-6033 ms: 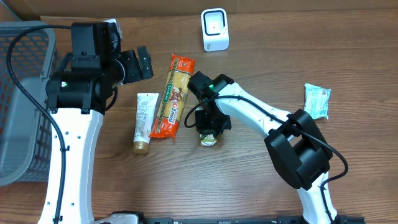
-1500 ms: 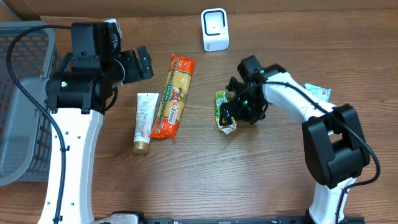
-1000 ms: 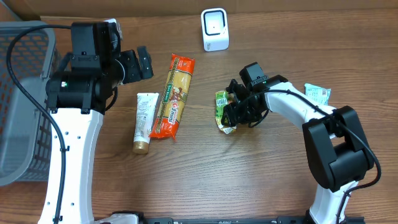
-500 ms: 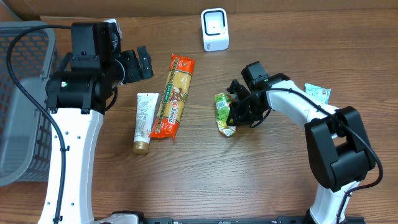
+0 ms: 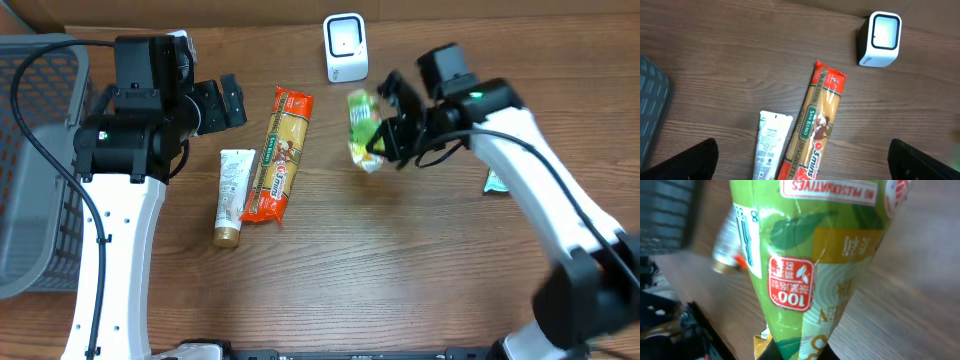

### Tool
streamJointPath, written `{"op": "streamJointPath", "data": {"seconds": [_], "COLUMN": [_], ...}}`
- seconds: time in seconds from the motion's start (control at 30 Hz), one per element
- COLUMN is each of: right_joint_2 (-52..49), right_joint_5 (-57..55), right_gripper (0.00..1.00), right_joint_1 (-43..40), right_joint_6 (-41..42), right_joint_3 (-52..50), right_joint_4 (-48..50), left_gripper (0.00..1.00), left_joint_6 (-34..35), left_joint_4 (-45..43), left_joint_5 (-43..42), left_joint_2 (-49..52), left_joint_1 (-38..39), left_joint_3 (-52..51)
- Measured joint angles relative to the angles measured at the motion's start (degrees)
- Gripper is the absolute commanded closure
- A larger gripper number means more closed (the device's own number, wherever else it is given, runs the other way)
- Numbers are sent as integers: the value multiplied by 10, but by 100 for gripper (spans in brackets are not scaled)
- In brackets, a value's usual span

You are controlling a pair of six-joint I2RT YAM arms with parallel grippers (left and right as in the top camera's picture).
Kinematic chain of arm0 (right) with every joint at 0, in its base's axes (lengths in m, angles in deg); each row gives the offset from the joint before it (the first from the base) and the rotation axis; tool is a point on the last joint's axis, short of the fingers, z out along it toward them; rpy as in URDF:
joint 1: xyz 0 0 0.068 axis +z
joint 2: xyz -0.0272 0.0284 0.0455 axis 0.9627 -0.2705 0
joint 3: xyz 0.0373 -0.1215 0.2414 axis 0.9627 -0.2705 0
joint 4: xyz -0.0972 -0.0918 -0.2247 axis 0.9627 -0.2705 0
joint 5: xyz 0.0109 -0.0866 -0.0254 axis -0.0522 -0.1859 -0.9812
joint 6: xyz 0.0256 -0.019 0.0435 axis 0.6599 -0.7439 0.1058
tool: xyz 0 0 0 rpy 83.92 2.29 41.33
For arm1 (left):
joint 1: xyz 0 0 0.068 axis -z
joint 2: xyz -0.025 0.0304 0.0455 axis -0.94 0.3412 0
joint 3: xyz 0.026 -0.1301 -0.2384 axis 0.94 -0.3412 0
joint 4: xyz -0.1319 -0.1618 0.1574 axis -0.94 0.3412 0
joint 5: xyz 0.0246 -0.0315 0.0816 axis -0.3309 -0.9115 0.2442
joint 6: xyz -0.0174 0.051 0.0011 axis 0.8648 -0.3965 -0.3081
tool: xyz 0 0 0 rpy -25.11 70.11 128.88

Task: Scan the item barcode
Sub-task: 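Raise the carton up to the scanner with the right gripper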

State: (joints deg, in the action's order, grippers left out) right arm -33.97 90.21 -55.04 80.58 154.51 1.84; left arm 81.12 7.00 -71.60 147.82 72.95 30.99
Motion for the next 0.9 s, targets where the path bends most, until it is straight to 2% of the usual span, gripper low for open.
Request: {"op": "streamJointPath", "data": {"seconds": [0.2,0.57,0.67,0.77,0.9], "right_joint_2": [69,71,70,66,41], "right_joint_5": [9,5,-34,-90,-165], "right_gripper": [96,96,97,97,97], "right_joint_1": [0,0,4,9,15], "right_joint_6": [-10,-10,8,24,33], "right_joint_3": [5,5,14,53,162], "right_joint_4": [-9,-10,-7,-12,-23], "left_gripper": [0,0,0,0,0], "left_joint_6": [0,0,0,0,0], "left_joint_4": [0,0,0,0,0], "left_joint_5": [0,0,0,0,0], "left_joint_2": [0,0,0,0,0], "left_joint_1": [0,0,0,0,0], "left_joint_3": [0,0,0,0,0]}}
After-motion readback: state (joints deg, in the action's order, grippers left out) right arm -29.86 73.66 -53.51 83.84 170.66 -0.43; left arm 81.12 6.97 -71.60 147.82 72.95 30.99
